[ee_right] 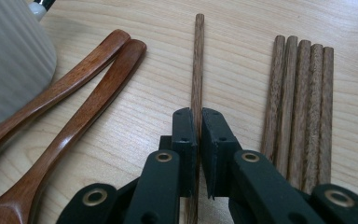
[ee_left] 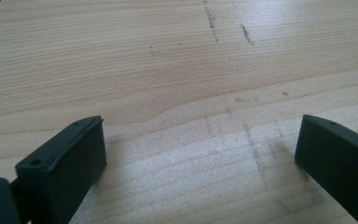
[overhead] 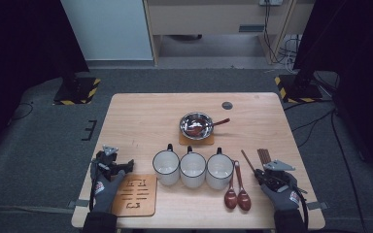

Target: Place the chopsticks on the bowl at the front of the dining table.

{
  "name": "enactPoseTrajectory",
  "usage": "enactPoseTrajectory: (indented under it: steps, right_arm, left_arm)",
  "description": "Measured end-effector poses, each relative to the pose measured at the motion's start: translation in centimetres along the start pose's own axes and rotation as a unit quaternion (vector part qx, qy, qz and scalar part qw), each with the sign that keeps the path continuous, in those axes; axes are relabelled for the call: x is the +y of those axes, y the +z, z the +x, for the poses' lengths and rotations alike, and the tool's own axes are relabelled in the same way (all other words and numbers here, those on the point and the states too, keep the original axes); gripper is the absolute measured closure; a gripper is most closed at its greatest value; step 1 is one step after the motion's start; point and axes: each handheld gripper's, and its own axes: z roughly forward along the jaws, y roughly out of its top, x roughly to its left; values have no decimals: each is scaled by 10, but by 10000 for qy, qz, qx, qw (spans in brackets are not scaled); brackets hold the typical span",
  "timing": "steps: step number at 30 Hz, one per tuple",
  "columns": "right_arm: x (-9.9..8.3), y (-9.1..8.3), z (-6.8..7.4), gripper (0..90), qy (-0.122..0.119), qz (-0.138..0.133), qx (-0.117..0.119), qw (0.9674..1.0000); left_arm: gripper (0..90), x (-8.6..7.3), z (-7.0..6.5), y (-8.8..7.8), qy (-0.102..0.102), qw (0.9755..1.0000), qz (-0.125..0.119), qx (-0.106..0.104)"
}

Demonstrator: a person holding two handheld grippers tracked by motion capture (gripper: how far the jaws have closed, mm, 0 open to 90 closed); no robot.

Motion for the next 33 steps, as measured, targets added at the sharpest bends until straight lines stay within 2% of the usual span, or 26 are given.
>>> enactPoseTrajectory:
  steps: [1, 7, 12, 21, 26, 33]
  right_arm:
    - [1, 0, 1, 846, 53, 15, 10, 10000]
    - [3, 5, 5, 844, 17, -62, 78, 9999]
    - [1, 4, 4, 808, 14, -87, 61, 9999]
    - [0, 4, 5, 843, -4, -59, -10, 10000]
    - [0, 4, 5, 845, 165, -48, 52, 9998]
    - [8, -3, 2, 846, 230, -200, 118, 9995]
  left_arm:
    - [8, 0, 0, 0, -1, 10000, -1, 0]
    - [8, 0, 0, 0, -1, 10000, -1, 0]
    - [8, 0, 0, 0, -1, 10000, -1, 0]
    - [8, 0, 0, 0, -1, 10000, -1, 0]
    - [8, 0, 0, 0, -1, 10000, 0, 0]
    - [8, 0, 0, 0, -1, 10000, -2, 0]
